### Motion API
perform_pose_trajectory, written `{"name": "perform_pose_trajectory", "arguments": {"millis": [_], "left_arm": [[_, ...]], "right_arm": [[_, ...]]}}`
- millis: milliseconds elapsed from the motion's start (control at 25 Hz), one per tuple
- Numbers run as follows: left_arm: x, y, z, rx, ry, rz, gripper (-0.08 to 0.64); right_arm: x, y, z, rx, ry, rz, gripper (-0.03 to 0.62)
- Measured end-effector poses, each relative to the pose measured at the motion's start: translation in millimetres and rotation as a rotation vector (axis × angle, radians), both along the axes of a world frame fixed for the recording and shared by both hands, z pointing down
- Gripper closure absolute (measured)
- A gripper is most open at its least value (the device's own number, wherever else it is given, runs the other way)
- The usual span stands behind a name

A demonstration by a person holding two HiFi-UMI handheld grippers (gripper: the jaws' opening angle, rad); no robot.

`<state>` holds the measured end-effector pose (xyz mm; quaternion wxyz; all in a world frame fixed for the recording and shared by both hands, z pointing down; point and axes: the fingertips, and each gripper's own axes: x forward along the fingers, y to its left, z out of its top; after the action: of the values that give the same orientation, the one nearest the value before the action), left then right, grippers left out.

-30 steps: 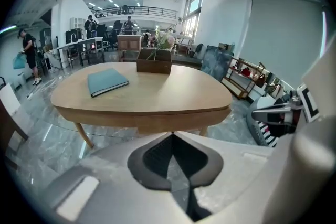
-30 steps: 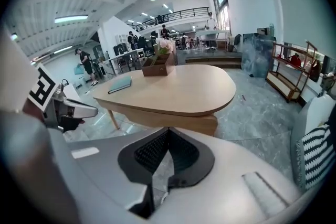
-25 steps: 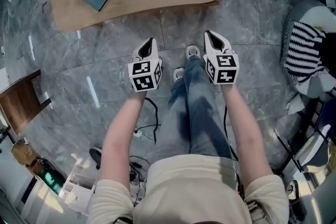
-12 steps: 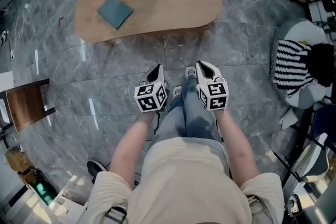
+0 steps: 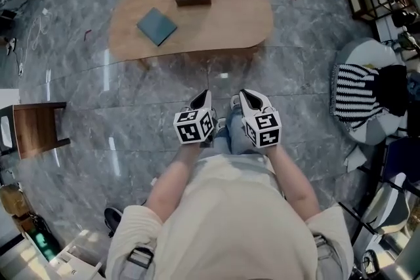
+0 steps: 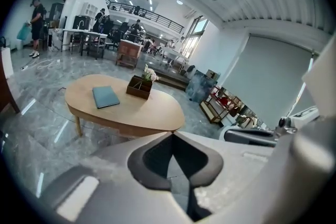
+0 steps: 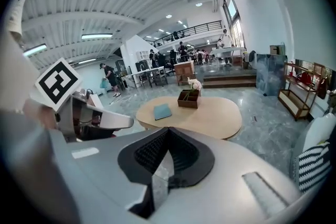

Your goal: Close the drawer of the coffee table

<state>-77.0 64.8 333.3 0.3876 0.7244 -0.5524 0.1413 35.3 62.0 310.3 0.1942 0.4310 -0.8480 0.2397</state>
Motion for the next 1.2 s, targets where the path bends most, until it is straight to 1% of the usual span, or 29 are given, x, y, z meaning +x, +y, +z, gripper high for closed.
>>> {"name": "perform_pose_trajectory", "arguments": {"millis": [120, 360, 640, 800, 960, 1080, 1200], "left_arm": [[4, 6, -25, 0.024, 0.026, 0.007, 0.560], [11, 16, -70, 0.108, 0.032, 0.063, 0.560], [13, 23, -102, 0.187, 0.039, 0.112, 0.559], [7, 24, -106, 0.195, 0.046, 0.118, 0.560], [4, 21, -106, 0.192, 0.054, 0.110, 0.559], [4, 17, -105, 0.191, 0.058, 0.112, 0.560], [4, 13, -104, 0.192, 0.062, 0.116, 0.559]], "right_arm": [[0, 8, -20, 0.025, -0.011, -0.007, 0.592], [0, 20, -55, 0.069, -0.030, -0.012, 0.591], [-8, 18, -86, 0.123, -0.075, -0.015, 0.592], [-16, 16, -93, 0.142, -0.086, -0.027, 0.592], [-18, 14, -96, 0.141, -0.089, -0.035, 0.594], [-16, 11, -95, 0.141, -0.075, -0.026, 0.594], [-15, 8, -95, 0.134, -0.081, -0.015, 0.594]]}}
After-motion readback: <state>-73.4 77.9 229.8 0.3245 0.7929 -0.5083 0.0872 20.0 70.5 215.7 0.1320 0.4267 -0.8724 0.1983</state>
